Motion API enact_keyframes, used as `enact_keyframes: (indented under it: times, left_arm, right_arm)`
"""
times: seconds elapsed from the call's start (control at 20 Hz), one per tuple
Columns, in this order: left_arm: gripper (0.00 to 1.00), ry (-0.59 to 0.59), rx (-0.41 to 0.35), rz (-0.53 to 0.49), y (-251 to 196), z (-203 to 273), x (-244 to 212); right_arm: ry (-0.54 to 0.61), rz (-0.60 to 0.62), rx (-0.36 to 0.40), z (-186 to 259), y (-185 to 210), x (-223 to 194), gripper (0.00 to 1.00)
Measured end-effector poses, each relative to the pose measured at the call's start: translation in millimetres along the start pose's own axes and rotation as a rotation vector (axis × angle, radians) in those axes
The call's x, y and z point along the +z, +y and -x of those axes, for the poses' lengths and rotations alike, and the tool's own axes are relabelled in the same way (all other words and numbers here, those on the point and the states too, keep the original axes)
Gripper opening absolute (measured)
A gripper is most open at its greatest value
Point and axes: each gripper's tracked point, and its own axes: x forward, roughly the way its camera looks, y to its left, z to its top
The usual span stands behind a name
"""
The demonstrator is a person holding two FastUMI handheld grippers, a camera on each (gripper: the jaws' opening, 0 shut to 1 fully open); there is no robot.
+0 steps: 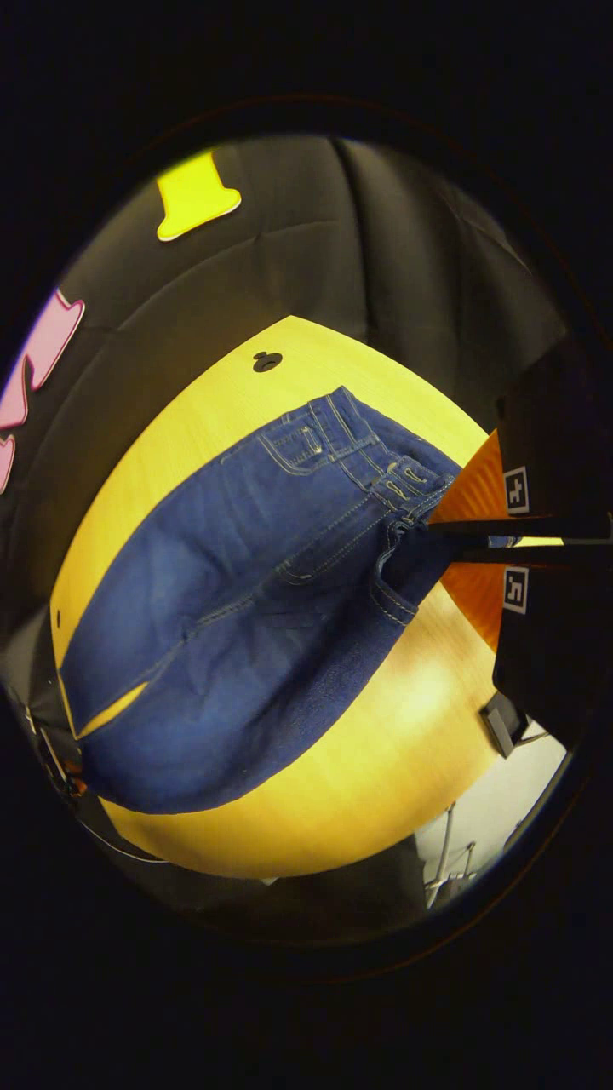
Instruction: Grasp the waist and the cuffs of the jeans and fold them to make the two legs overlap; first hold the waist and fold one-third of the jeans toward the cuffs, then hold the cuffs and fold the remaining one-third in the same direction to finish folding.
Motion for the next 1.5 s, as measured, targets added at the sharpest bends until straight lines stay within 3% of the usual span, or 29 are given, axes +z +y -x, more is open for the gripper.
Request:
enact_keyframes:
  times: [0.1, 0.2, 0.35, 0.5, 0.75, 0.95, 1.25, 1.35, 1.45, 1.5]
  left_arm:
    - [0.02, -0.017, -0.045, 0.022, 5.3, 16.1, 5.9]
    - [0.06, -0.057, -0.084, 0.068, 13.2, 30.7, 17.3]
    - [0.06, -0.142, -0.161, 0.21, 36.8, 50.8, 34.8]
    - [0.06, -0.218, -0.179, 0.406, 91.9, 64.4, 47.2]
    - [0.06, -0.117, -0.175, 0.651, 161.7, 5.2, 50.0]
    - [0.06, -0.052, -0.085, 0.739, 179.5, -51.5, 66.2]
    - [0.11, -0.083, 0.083, 0.715, 213.9, -52.9, 78.1]
    - [0.33, -0.047, 0.136, 0.73, 222.3, -59.2, 67.0]
    - [0.58, -0.059, 0.188, 0.749, 227.4, -60.2, 66.5]
    - [0.7, -0.081, 0.233, 0.757, 232.0, -56.3, 65.0]
  right_arm:
    - [-0.026, -0.056, 0.039, 11.8, -13.6, 21.6, 0.08]
    - [-0.028, -0.124, 0.106, 18.2, -20.0, 39.9, 0.07]
    - [0.0, -0.181, 0.152, 12.7, -50.9, 59.7, 0.07]
    - [0.019, -0.32, 0.153, -13.8, -88.2, 72.6, 0.07]
    - [0.066, -0.484, 0.099, -93.3, -136.8, 91.7, 0.07]
    - [0.16, -0.436, 0.027, -141.4, -140.3, 97.9, 0.08]
    - [0.119, -0.536, -0.03, -162.2, -148.9, 101.5, 0.08]
    - [0.128, -0.544, -0.051, -164.1, -149.5, 95.8, 0.08]
    - [0.129, -0.541, -0.088, -164.8, -150.3, 88.6, 0.19]
    - [0.111, -0.544, -0.097, -161.9, -151.1, 88.7, 0.36]
